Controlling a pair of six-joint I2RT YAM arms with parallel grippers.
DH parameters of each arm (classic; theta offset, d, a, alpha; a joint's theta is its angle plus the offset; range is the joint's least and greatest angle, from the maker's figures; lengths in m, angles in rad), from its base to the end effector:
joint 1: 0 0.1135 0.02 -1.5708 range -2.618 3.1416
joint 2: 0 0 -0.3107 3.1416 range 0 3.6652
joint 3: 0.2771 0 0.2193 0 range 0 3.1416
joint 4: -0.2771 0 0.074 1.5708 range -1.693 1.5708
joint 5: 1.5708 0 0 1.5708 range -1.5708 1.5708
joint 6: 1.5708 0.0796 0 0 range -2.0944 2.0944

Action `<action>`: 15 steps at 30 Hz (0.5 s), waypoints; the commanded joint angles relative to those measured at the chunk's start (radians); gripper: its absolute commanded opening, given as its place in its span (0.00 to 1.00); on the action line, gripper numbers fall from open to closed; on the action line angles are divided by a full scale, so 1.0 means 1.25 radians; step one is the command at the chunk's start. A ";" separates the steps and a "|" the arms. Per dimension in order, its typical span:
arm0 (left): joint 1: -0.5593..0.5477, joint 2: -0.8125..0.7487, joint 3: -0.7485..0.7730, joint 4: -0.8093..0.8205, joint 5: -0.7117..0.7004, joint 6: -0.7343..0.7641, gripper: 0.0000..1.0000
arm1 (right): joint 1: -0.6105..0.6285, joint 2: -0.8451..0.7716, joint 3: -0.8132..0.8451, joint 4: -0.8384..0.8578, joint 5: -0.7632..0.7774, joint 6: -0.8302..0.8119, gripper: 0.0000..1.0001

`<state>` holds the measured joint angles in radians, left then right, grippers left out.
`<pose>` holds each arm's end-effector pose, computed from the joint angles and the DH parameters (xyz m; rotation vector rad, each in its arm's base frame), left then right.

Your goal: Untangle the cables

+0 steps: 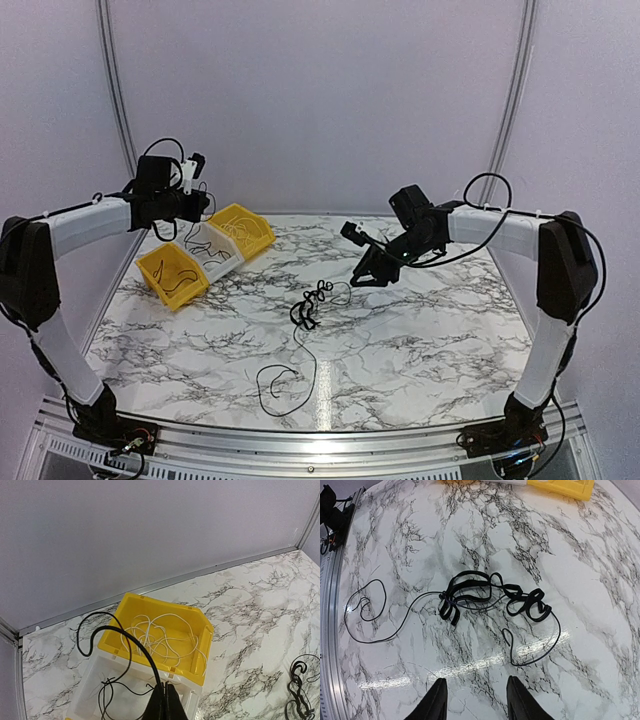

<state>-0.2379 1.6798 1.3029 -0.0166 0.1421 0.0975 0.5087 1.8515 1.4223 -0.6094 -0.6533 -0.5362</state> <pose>0.3988 -0.1083 0.3419 0.4201 1.9219 -0.2315 0.3192 0.2334 0.2606 -1.4381 2.0380 0.8321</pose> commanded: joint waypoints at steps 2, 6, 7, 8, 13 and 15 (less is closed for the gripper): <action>0.022 0.030 -0.021 0.066 0.048 -0.014 0.00 | 0.005 0.018 0.001 0.006 -0.015 -0.019 0.41; 0.025 0.029 -0.043 0.054 0.036 -0.022 0.00 | 0.005 0.025 0.002 -0.001 -0.015 -0.025 0.41; 0.025 0.025 -0.057 0.053 0.033 -0.025 0.00 | 0.005 0.027 0.002 -0.004 -0.015 -0.028 0.41; 0.025 0.021 -0.066 0.052 0.032 -0.027 0.00 | 0.005 0.030 0.002 -0.006 -0.015 -0.030 0.41; 0.026 0.007 -0.119 0.042 0.027 -0.031 0.00 | 0.005 0.035 0.003 -0.011 -0.019 -0.037 0.41; 0.028 0.016 -0.120 0.041 0.013 -0.032 0.00 | 0.005 0.037 0.003 -0.012 -0.020 -0.039 0.41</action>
<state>-0.2104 1.7111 1.1683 0.0280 0.1749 0.0669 0.5087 1.8832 1.4223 -0.6117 -0.6586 -0.5625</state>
